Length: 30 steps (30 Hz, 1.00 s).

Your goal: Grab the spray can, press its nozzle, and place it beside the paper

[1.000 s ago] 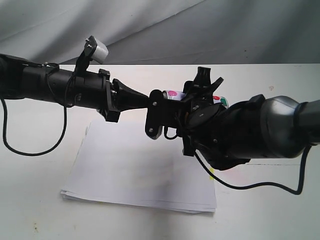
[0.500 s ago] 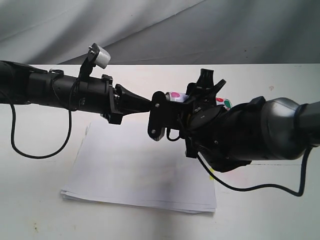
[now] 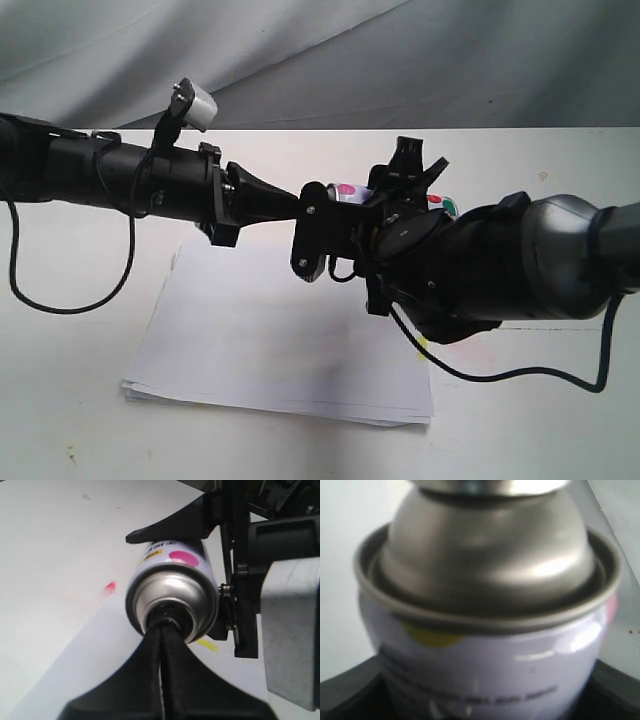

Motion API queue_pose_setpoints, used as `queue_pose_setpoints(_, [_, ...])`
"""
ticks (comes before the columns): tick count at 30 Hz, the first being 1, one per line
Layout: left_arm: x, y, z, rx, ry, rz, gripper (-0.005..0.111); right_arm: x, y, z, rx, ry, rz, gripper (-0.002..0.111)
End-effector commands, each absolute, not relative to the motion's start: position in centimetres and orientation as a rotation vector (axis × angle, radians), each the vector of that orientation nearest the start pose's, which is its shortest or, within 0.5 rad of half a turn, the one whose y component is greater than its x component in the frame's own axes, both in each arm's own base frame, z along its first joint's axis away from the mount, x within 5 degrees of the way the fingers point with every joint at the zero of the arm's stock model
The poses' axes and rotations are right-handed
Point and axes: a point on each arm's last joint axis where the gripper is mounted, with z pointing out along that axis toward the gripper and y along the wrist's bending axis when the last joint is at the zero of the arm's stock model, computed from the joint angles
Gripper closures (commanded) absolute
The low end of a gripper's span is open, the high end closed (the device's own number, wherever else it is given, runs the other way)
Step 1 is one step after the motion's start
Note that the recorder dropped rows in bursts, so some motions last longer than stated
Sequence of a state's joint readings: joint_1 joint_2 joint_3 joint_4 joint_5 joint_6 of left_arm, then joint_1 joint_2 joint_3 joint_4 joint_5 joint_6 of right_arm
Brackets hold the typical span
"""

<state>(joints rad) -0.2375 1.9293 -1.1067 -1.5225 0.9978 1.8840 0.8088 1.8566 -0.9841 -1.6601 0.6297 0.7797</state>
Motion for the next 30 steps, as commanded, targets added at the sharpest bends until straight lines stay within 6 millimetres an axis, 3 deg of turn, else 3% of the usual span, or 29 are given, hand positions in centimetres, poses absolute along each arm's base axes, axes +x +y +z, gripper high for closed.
queue_pose_setpoints(1, [33.2, -14.7, 21.0, 1.123, 1.83, -1.038, 0.107, 29.1, 23.5, 18.4, -1.478, 1.613, -0.746, 0.108])
queue_pose_setpoints(11, [30.6, -9.8, 21.3, 0.941, 1.874, -0.942, 0.107, 29.1, 23.6, 18.4, -1.479, 1.612, -0.744, 0.108])
queue_pose_setpoints(25, [30.5, -9.7, 21.7, 0.941, 1.854, -0.932, 0.107, 29.0, 23.5, 18.5, -1.449, 1.645, -0.724, 0.108])
queue_pose_setpoints(30, [30.6, -9.8, 21.8, 0.924, 1.85, -0.936, 0.107, 29.0, 22.8, 20.5, -1.189, 1.758, -0.592, 0.108])
